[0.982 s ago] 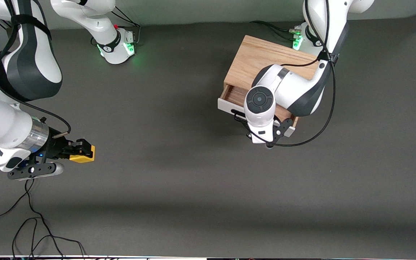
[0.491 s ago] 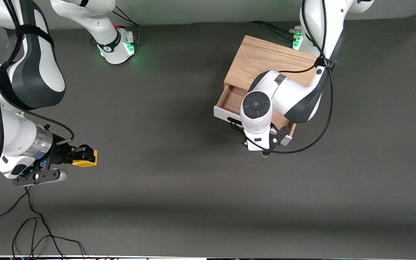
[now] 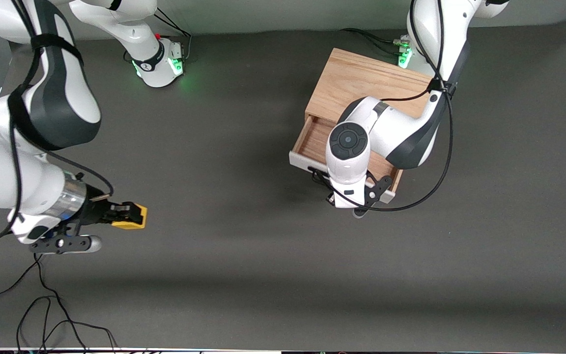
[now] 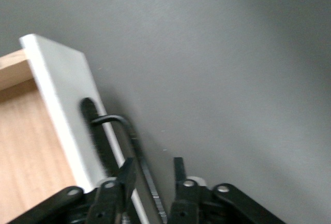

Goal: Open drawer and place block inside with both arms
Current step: 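Pull the drawer open by its handle with the left gripper, then carry the yellow cube over the open drawer while the left gripper withdraws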

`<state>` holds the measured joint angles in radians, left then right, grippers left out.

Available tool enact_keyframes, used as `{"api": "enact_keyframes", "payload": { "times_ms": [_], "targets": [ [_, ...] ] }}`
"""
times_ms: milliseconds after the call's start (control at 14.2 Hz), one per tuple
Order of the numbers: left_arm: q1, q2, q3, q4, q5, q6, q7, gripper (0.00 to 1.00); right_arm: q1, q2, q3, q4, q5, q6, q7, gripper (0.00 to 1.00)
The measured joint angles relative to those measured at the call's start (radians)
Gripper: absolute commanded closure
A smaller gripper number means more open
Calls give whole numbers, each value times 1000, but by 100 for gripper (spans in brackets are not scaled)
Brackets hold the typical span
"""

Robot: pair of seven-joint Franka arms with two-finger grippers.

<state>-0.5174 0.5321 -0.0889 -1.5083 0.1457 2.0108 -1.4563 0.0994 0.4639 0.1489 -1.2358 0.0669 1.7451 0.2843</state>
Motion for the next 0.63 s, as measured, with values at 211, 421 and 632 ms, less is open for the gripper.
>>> {"api": "enact_keyframes", "payload": {
  "times_ms": [211,421,632],
  "targets": [
    [1,0,2,21,1,-1,6,0,1,3,43,4,0,0,81,69],
    [14,-12,7,44,1,-46,44,0,14,12,84,7,0,0,192,71],
    [62,-96,6,79,-25,-207,162,0,100,13,98,10,0,2,387,72]
  ]
}}
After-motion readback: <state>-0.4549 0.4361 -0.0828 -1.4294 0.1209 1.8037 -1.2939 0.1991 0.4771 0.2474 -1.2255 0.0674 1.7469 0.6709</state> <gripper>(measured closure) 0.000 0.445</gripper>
